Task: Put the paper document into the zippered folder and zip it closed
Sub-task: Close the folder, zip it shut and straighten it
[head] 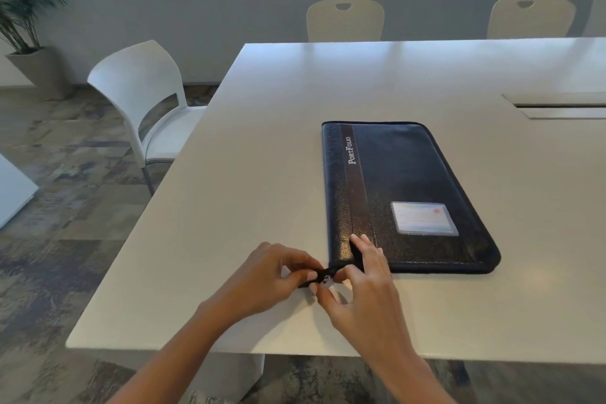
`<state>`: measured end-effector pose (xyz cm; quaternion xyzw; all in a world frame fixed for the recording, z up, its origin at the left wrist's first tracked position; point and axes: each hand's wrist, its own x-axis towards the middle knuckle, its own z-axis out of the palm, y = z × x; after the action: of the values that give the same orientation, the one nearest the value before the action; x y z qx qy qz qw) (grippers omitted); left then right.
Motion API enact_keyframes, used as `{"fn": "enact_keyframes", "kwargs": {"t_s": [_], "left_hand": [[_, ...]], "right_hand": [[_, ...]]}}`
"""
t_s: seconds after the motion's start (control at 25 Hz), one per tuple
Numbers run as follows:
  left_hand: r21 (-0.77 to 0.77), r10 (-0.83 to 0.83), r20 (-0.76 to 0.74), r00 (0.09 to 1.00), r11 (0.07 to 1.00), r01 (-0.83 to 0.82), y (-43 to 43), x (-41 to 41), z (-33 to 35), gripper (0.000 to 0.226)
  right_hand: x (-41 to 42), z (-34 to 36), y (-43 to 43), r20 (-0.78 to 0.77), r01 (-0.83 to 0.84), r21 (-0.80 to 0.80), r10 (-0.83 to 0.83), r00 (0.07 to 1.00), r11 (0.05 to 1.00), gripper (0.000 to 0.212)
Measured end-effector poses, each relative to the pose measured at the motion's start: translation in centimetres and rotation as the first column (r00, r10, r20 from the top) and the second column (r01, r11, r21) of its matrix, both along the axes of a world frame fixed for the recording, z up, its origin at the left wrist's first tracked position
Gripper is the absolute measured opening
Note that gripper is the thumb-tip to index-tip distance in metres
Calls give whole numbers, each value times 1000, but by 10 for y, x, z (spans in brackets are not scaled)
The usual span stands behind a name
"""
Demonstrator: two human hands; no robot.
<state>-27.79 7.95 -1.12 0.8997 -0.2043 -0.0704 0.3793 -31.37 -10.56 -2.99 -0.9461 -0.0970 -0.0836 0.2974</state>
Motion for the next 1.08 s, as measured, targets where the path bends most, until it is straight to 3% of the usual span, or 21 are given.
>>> {"fn": "enact_keyframes", "kwargs": {"t_s": [0.24,0.52,0.68,0.92,1.08], "left_hand": [[13,58,28,998,998,-58,-6,-5,0,16],[152,170,235,957,966,-209,-9,-7,-5,16],[186,185,231,955,955,-230,-8,-5,-4,18],[273,201,201,959,928,-251,6,-4,3,19],[332,102,-4,995,939,-95,0,0,17,18]], "right_hand": [[-8,-3,4,14,2,-14,-2,1000,1000,14],[-1,-3,-19,78,45,-6,-44,996,999,9],[3,-7,-58,123,130,11,-130,984,991,8],[7,-10,-154,127,388,20,-387,913,921,13],[12,-11,-194,113,430,-24,-425,898,903,4]]}}
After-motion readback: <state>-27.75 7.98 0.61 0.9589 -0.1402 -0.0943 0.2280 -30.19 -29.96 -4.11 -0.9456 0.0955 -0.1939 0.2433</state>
